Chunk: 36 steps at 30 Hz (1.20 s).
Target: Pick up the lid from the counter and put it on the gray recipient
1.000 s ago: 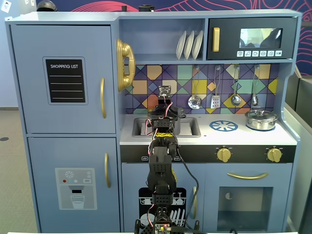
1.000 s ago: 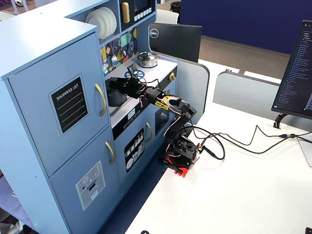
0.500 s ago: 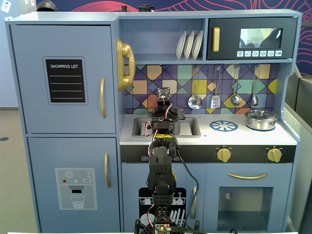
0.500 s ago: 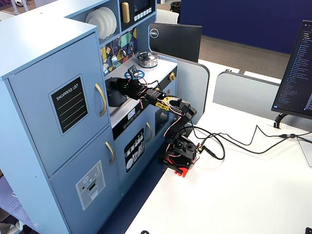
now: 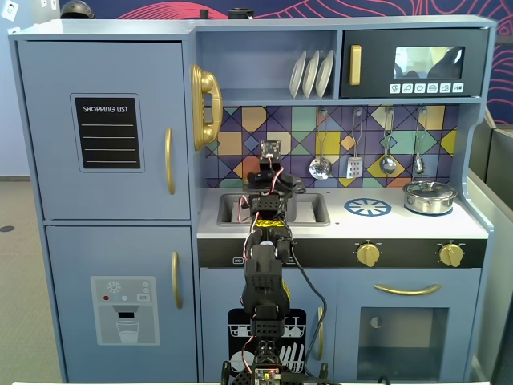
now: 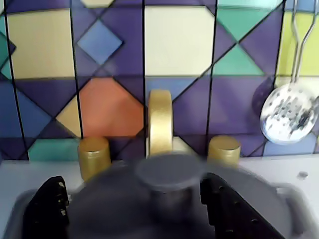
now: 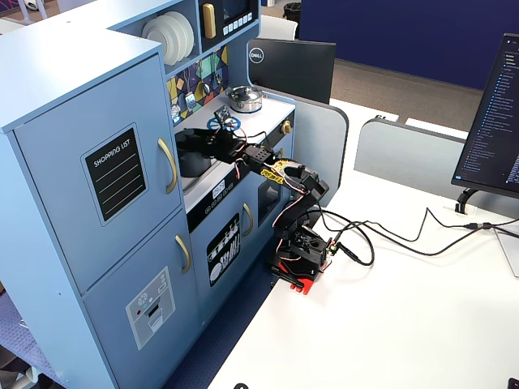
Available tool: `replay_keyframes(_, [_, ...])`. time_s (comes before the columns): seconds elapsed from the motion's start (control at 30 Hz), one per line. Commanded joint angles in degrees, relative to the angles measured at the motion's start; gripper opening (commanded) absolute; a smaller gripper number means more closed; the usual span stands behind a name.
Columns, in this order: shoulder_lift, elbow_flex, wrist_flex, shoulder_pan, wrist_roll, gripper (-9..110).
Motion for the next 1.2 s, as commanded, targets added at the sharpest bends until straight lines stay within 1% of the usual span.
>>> replay_keyframes(0.0, [7.6, -8.1, 10.1, 0.0, -2.8, 26])
replay_keyframes(0.2, [18.6, -8.3, 27.4, 1.1, -2.5, 24])
replay_keyframes(0.27, [21.7, -7.3, 31.3, 1.2, -1.8, 22])
replay_keyframes(0.33, [24.7, -5.7, 35.6, 0.9, -1.4, 18])
replay_keyframes(0.47, [30.8, -0.4, 45.0, -1.8, 0.8, 7])
replay_keyframes(0.53, [33.0, 2.6, 48.0, -2.7, 4.6, 2])
replay_keyframes(0.57, [33.7, 4.6, 49.2, -2.1, 5.0, 0])
replay_keyframes(0.67, [35.7, 11.9, 50.2, -0.4, 6.0, 0])
replay_keyframes(0.87, [41.9, 34.2, 44.1, -0.1, 6.3, 0])
replay_keyframes(0.93, [45.5, 41.1, 43.9, -0.8, 6.4, 0])
replay_keyframes(1.0, [50.3, 46.6, 46.8, -2.0, 7.0, 0])
replay_keyframes(1.07, [55.5, 50.1, 52.1, -3.0, 10.5, 0])
replay_keyframes(1.17, [56.4, 52.3, 60.7, -3.2, 10.0, 0])
